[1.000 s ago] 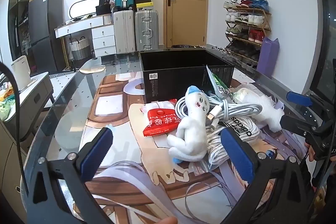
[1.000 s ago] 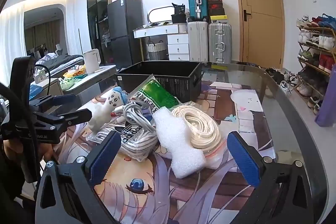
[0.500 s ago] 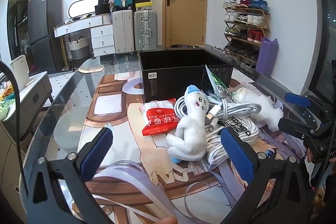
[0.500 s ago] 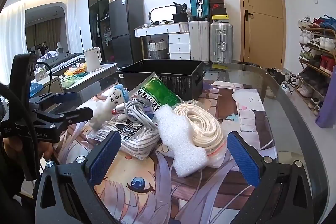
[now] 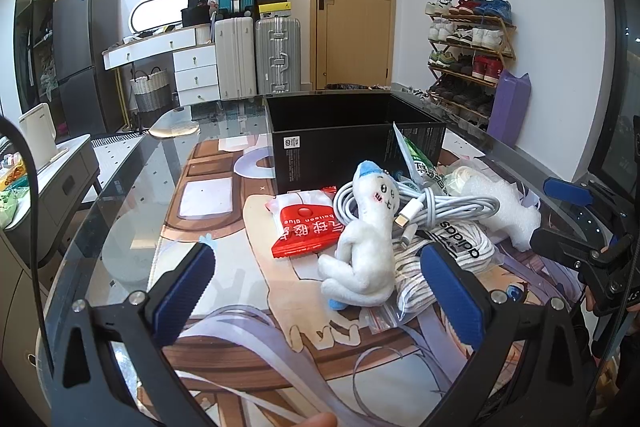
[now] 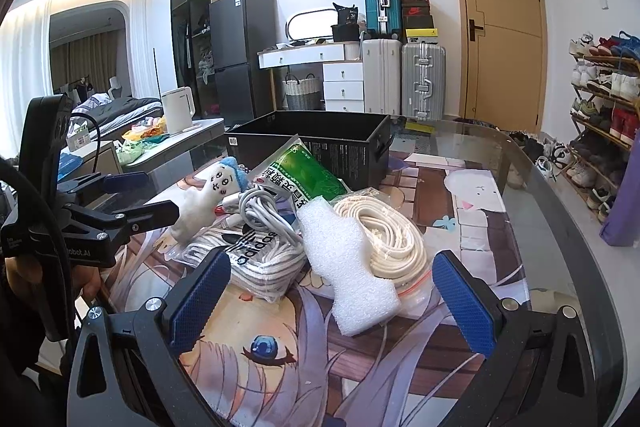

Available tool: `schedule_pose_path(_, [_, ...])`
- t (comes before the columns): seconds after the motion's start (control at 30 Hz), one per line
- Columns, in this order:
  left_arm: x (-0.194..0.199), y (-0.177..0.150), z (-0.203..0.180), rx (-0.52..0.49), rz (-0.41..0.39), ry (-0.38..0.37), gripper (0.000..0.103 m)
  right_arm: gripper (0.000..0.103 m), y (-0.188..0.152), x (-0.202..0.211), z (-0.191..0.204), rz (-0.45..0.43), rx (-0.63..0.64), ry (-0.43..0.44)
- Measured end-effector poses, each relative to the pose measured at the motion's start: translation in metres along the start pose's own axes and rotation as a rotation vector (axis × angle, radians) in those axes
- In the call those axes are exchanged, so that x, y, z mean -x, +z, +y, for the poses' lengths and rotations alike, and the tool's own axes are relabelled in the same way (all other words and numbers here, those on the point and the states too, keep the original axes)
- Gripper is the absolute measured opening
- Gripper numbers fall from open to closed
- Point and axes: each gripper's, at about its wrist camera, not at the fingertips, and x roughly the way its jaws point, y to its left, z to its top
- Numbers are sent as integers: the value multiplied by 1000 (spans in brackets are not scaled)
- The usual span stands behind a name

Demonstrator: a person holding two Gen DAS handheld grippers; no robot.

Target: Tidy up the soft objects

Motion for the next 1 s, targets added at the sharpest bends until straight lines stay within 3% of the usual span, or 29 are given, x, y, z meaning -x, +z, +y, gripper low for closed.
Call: schedule_pose_path(1.0, [-3,-3,0,0,9,14,103,103,3,-5,-7,29,-21,-7])
